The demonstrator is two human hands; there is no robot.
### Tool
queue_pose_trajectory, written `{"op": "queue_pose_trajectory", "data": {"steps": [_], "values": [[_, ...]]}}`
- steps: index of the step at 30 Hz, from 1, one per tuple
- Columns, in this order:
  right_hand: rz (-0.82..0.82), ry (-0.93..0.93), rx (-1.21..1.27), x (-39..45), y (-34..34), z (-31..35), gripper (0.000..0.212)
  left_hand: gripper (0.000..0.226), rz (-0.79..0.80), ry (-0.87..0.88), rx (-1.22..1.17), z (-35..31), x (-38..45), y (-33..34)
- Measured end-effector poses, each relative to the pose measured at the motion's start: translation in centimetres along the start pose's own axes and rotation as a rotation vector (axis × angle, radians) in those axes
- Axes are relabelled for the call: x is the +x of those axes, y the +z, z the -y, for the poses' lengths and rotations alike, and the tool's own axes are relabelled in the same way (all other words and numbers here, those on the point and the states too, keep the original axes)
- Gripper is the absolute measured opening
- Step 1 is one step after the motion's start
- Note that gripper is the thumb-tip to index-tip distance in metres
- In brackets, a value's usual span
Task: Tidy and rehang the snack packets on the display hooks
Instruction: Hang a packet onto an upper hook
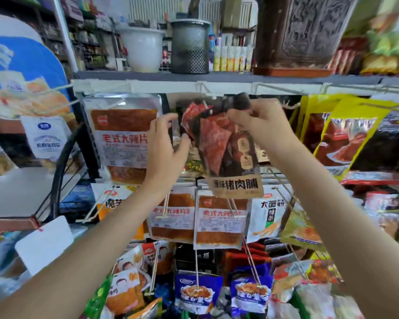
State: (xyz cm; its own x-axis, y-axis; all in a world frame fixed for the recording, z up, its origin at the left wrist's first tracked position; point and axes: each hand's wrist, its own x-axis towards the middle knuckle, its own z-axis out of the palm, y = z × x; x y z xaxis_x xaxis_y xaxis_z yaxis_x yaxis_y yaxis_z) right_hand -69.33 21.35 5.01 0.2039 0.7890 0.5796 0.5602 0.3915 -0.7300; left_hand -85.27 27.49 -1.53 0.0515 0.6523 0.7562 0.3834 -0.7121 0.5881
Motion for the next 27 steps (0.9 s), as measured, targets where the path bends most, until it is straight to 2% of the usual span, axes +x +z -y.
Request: {"op": "queue_pose_trajectory", "data": {"steps": [3, 6, 8, 12, 18, 22, 27], "values": [[0.056, -0.004, 0.228, -2.1, -3.0, 0.0, 0.020, 0.042, 0.020, 0.120, 0.028, -0.7, -0.4, 0.3], [0.098, -0.019, 0.267, -3.4, -5.8, -0.7, 0.016, 0.043, 0.072, 0.243, 0.033, -1.9, -0.4, 1.4], [0.069, 0.033, 0.300, -3.6, -7.3, -2.1, 0.016, 0.035, 0.131, 0.273, -0.019, -3.2, -0.2, 2.5], [-0.132, 0.183, 0.333, -3.4, -10.0, -5.1, 0.017, 0.010, 0.255, 0.218, -0.109, -6.3, 0.2, 5.9], [-0.302, 0.172, 0.344, -0.1, -12.1, -7.2, 0.018, 0.017, 0.145, 0.126, -0.119, -9.8, 2.6, 10.3], [-0.286, 0.223, 0.351, 2.4, -12.1, -8.7, 0.024, 0.020, 0.122, 0.080, 0.005, -9.8, 4.3, 11.7], [-0.251, 0.216, 0.263, 3.8, -11.3, -9.9, 0.027, 0.020, 0.105, 0.122, 0.106, -8.8, 4.7, 12.2]]}}
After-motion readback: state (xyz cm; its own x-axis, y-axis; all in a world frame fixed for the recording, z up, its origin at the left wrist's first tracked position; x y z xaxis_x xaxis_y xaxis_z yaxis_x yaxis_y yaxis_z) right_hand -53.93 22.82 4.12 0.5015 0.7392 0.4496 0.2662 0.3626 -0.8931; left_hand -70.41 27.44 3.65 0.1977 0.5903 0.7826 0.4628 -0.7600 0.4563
